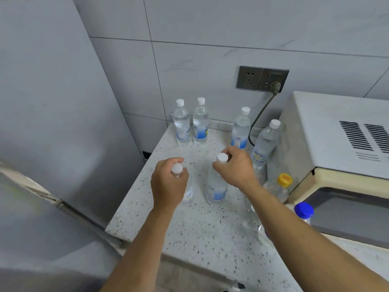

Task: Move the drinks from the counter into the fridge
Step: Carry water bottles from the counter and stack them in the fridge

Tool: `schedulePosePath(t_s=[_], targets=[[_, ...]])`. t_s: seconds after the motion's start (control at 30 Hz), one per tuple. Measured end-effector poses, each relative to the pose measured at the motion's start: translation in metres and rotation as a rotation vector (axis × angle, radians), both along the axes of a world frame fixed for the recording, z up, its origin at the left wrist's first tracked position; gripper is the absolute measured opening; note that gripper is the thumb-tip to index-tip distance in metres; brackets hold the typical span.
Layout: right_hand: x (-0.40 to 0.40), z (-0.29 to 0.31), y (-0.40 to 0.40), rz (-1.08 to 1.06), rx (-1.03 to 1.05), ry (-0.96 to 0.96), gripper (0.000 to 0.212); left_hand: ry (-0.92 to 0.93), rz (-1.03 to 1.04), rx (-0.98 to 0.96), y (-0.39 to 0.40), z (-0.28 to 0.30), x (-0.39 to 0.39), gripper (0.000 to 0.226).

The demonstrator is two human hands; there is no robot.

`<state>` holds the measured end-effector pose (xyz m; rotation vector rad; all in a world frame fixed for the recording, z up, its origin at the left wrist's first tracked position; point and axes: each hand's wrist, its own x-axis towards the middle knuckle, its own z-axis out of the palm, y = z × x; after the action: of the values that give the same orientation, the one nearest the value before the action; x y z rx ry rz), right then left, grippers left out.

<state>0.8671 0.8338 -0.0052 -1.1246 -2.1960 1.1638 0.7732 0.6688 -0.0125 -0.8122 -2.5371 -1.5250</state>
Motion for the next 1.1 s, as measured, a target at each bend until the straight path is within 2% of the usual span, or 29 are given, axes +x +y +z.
schedulePosePath(t_s=[0.17, 0.3, 0.37, 0.47, 0.57, 0.7, 0.83, 0.97, 1.1], targets=[[0.038, -0.009, -0.033, -0.001, 0.037, 0.044, 0.021, 0.037, -0.146, -0.069, -0.029, -0.001, 0.016, 0.031], [0.05, -0.024, -0.049, -0.037, 0.184, 0.115, 0.023, 0.053, -0.172, -0.07, -0.038, -0.017, 0.022, 0.035], [0.05, -0.034, -0.054, -0.045, 0.162, 0.099, 0.037, -0.054, -0.189, -0.052, -0.044, -0.031, 0.021, 0.043], [0.053, -0.056, -0.06, -0.017, -0.016, 0.065, 0.065, -0.27, -0.261, -0.053, -0.052, -0.053, 0.021, 0.064], [0.058, -0.08, -0.065, -0.014, -0.166, 0.107, 0.076, -0.413, -0.265, -0.103, -0.055, -0.072, 0.021, 0.078], [0.058, -0.099, -0.063, 0.005, -0.281, 0.128, 0.077, -0.554, -0.257, -0.131, -0.054, -0.097, 0.02, 0.08], [0.06, -0.105, -0.059, 0.009, -0.282, 0.171, 0.069, -0.58, -0.187, -0.109, -0.055, -0.109, 0.028, 0.077], [0.076, -0.108, -0.056, 0.068, -0.289, 0.242, 0.056, -0.635, -0.059, 0.014, -0.058, -0.107, 0.047, 0.076], [0.098, -0.121, -0.07, 0.112, -0.444, 0.321, 0.038, -0.73, 0.023, 0.138, -0.087, -0.107, 0.071, 0.067]])
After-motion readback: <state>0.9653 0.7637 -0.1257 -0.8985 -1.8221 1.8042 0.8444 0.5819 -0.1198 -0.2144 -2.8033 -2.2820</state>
